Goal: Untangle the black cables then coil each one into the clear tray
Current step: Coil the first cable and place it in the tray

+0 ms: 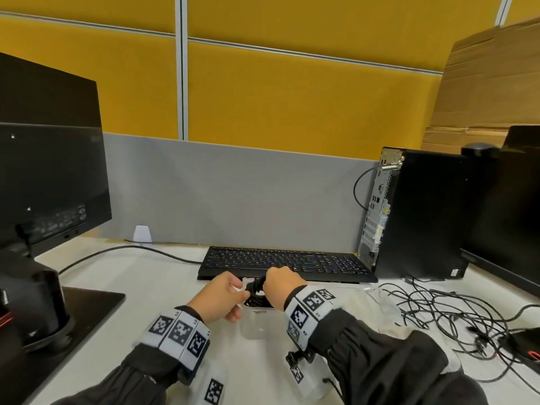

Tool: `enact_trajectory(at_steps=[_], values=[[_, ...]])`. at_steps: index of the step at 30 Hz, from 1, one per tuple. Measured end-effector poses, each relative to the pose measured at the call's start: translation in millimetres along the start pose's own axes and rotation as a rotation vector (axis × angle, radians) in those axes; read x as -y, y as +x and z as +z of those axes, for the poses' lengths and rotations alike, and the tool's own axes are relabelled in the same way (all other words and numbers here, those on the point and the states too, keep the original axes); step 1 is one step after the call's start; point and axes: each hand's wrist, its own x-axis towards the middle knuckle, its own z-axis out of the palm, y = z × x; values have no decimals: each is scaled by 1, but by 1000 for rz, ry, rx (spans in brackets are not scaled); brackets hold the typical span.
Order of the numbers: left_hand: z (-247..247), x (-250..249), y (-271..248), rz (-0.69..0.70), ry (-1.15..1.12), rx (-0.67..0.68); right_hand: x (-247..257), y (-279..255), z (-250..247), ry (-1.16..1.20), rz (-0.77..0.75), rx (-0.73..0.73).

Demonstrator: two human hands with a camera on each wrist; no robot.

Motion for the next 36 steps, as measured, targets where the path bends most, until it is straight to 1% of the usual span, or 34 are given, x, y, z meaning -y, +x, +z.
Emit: enact_trajectory(at_steps=[2, 4, 8, 11, 12, 13, 14, 15, 16, 17, 18, 19, 20, 21, 22, 23, 25, 26, 29, 31, 32, 35, 36], values=[[2, 1, 0, 38, -9, -23, 3, 2, 1, -29, -3, -29], [4, 2, 1, 53, -5, -17, 6, 2, 3, -48, -5, -48], [7, 2, -1, 49, -76, 3, 8, -1, 1, -73, -9, -81], [4, 1, -6, 4, -116, 28, 3, -4, 2, -88, -29, -78], [2, 1, -6, 12, -85, -3, 0, -5, 1, -84, -35, -87], [-1, -1, -5, 50, -37, -92, -3, -6, -2, -73, -46, -123], [-5, -3, -3, 110, -27, -214, -6, -7, -5, -43, -64, -186], [-9, -9, -5, 168, -95, -318, -9, -10, -9, 14, -92, -276], [-11, -17, -6, 197, -236, -368, -10, -13, -13, 94, -130, -374], [-10, -27, -11, 186, -412, -318, -10, -17, -15, 194, -176, -461], [-8, -37, -15, 149, -575, -192, -9, -22, -17, 299, -228, -524], [-5, -45, -22, 104, -723, -36, -6, -27, -17, 401, -280, -562], [-2, -53, -29, 54, -862, 89, -3, -34, -16, 489, -322, -586], [1, -59, -36, 20, -953, 163, 0, -40, -15, 551, -344, -608], [3, -64, -41, 17, -1007, 198, 2, -46, -13, 583, -346, -639], [5, -66, -43, 43, -1011, 198, 3, -51, -13, 581, -333, -682], [10, -69, -47, 108, -984, 128, 2, -58, -16, 524, -309, -759], [13, -70, -49, 137, -980, 93, 1, -60, -18, 511, -310, -766], [18, -70, -52, 201, -987, -1, 0, -68, -28, 478, -345, -711], [19, -69, -53, 236, -991, -37, -3, -72, -36, 369, -368, -675], [20, -71, -56, 239, -990, -52, -7, -74, -41, 323, -388, -639], [24, -69, -55, 241, -973, -66, -17, -75, -55, 278, -439, -459], [25, -70, -55, 226, -990, -64, -18, -74, -57, 258, -448, -435]])
